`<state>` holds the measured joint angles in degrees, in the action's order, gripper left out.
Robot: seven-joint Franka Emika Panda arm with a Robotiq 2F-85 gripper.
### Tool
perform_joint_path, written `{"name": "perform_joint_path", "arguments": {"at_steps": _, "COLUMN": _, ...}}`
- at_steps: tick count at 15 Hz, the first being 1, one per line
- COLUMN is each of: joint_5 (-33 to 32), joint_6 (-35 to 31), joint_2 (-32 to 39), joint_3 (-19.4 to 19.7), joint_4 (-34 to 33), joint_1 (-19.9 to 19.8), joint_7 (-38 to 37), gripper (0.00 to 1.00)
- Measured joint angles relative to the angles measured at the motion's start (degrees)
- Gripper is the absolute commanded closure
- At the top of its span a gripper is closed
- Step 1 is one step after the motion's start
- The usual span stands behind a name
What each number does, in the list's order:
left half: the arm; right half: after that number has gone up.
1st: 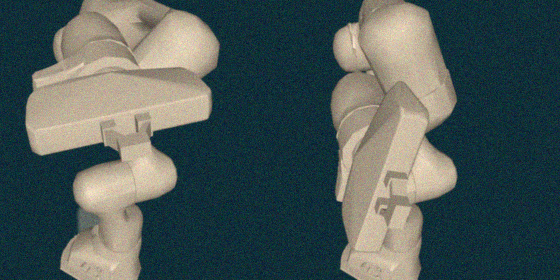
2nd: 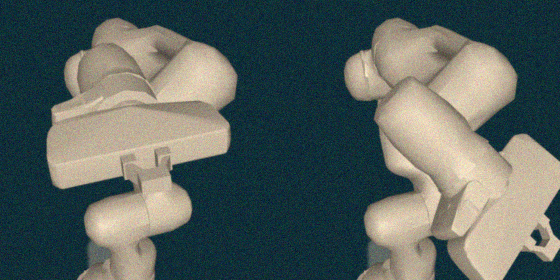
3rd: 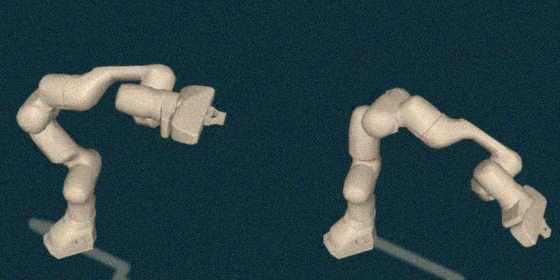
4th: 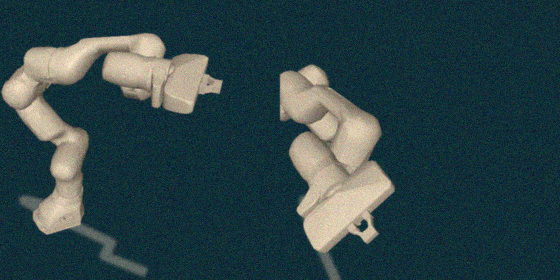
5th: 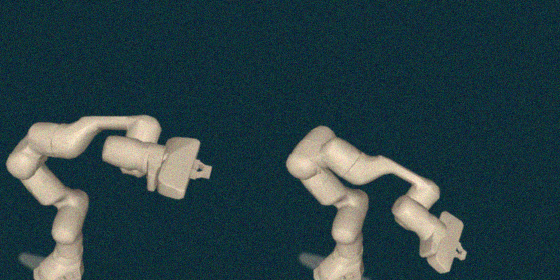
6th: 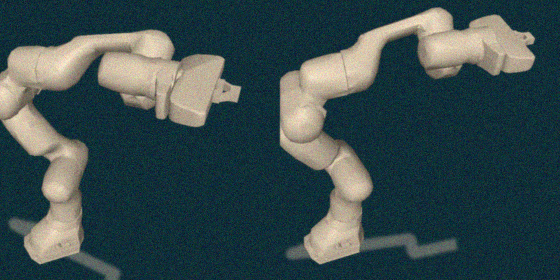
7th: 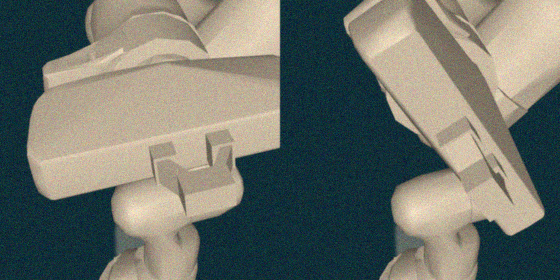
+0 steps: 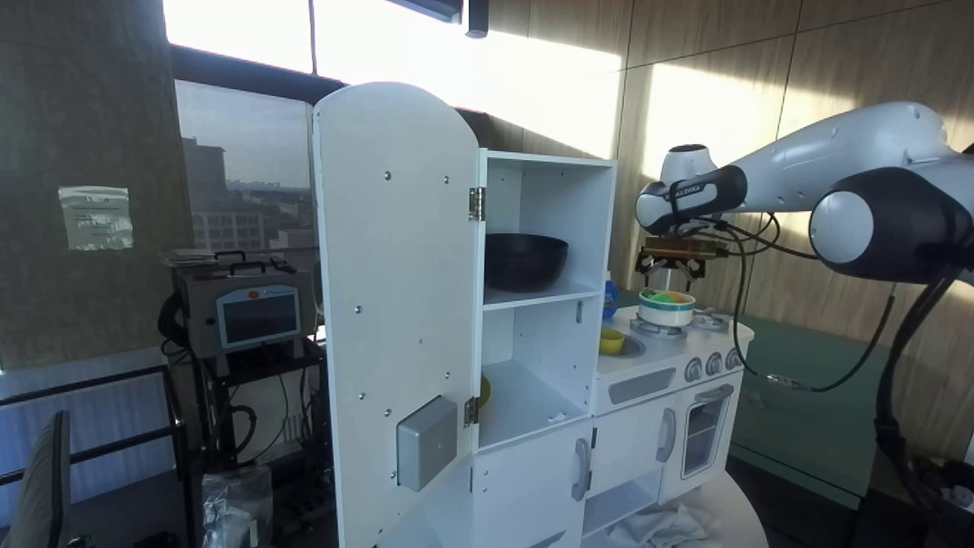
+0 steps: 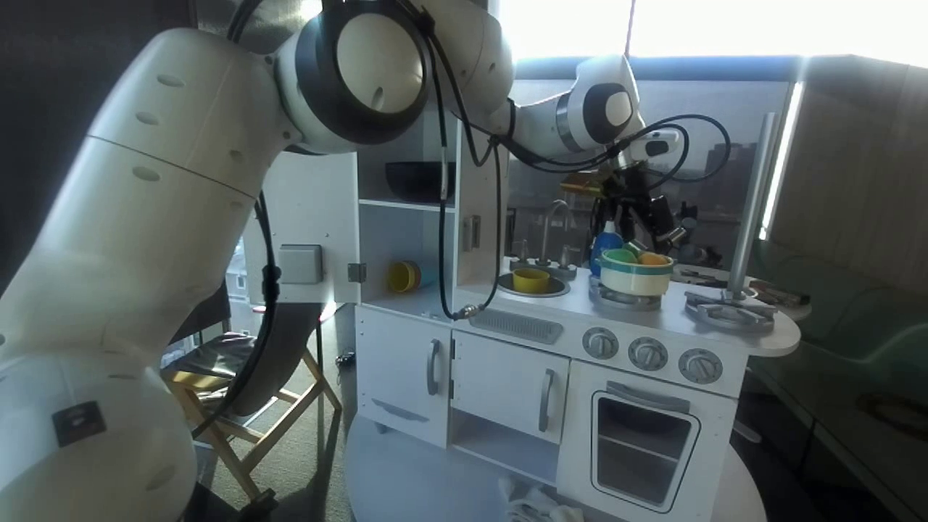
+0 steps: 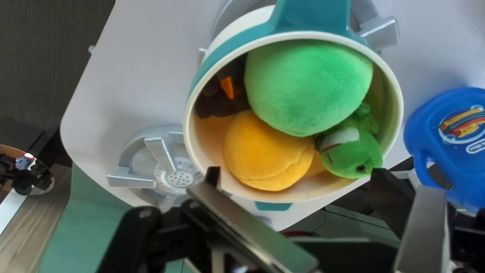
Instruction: Pick up the green toy from the white basket and put it in the yellow bowl in the sink, pick up the orange toy from the white basket and put it in the yellow bowl in the sink
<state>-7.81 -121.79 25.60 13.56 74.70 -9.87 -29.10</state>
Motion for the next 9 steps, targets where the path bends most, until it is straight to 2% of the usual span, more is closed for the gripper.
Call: {"name": "perform_joint_path", "arguments": {"at_steps": 9, "joint_5": 0.1, "joint_6": 5.2, "joint_2": 0.4, "joint_3": -0.3, "joint_4": 0.0, "joint_1": 0.9, "joint_7": -0.1, "gripper": 0.00}}
